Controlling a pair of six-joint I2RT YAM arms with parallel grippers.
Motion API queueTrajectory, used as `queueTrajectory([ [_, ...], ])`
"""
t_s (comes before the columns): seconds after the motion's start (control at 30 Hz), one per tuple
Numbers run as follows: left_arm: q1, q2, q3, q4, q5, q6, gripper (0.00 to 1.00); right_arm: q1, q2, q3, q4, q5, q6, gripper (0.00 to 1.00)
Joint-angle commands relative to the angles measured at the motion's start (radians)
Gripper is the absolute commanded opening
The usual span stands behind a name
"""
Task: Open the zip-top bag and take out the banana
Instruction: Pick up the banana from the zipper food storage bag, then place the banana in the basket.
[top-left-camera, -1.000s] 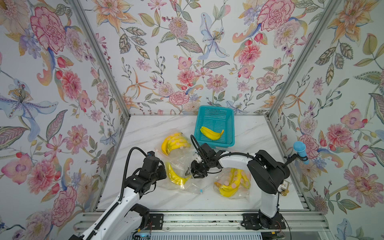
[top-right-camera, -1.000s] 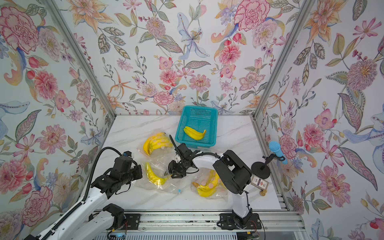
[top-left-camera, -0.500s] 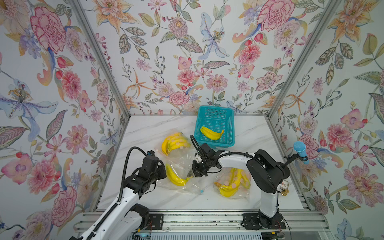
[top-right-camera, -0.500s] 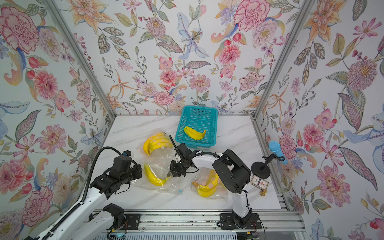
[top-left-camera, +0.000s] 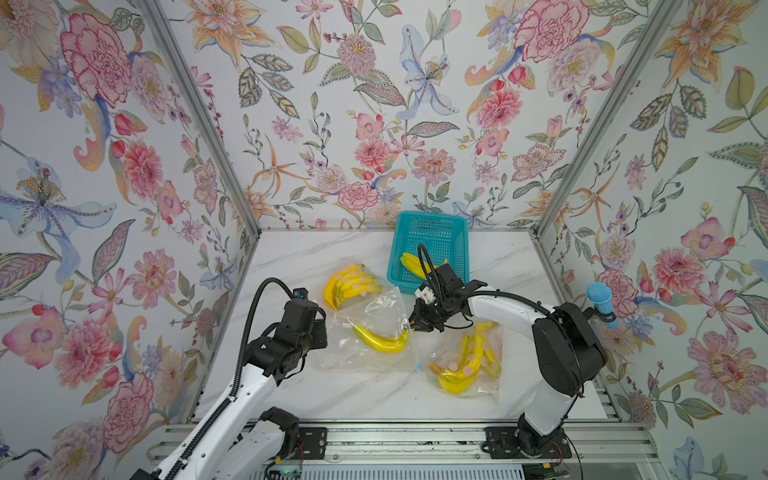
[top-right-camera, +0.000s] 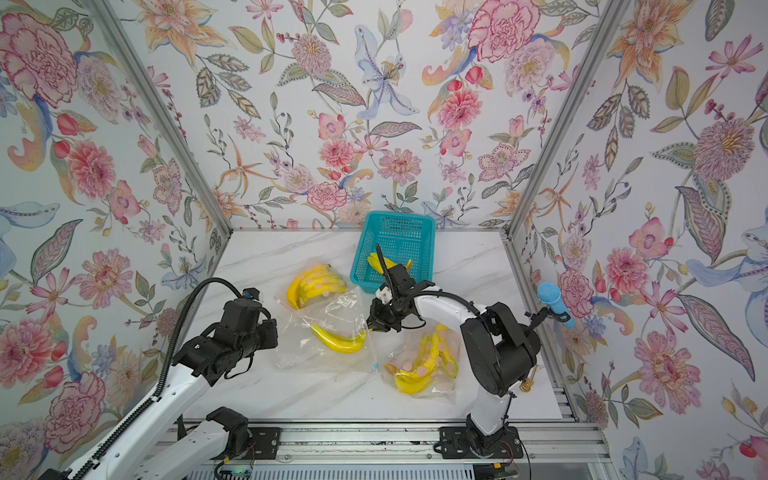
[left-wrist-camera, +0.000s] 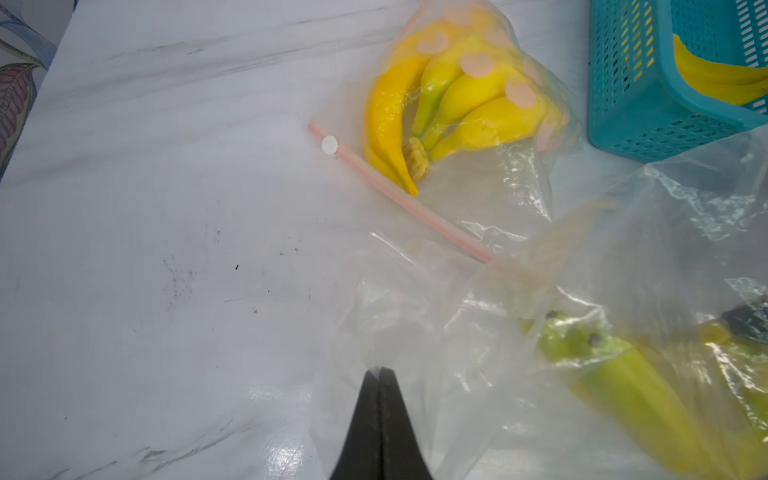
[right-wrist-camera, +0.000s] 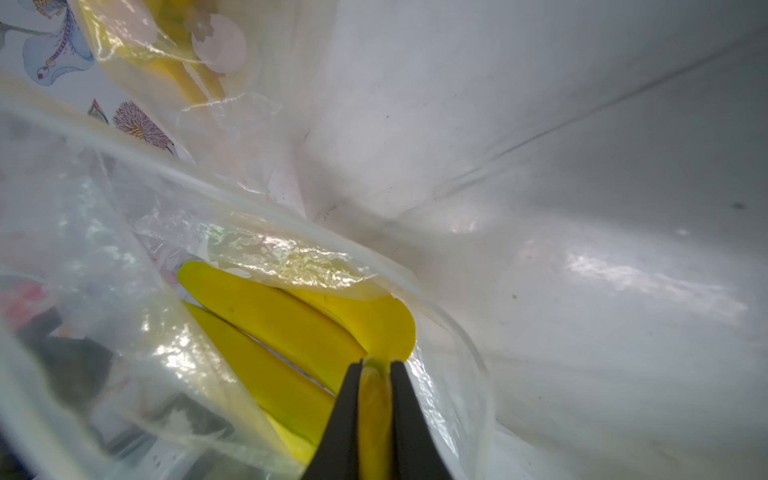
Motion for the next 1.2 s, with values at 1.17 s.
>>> queueTrajectory([
  [1.17,0.116,0.122,0.088,0.054,0.131,0.089,0.01,-0.389,0.285,0.804,-0.365,0.142,-0.19,0.14],
])
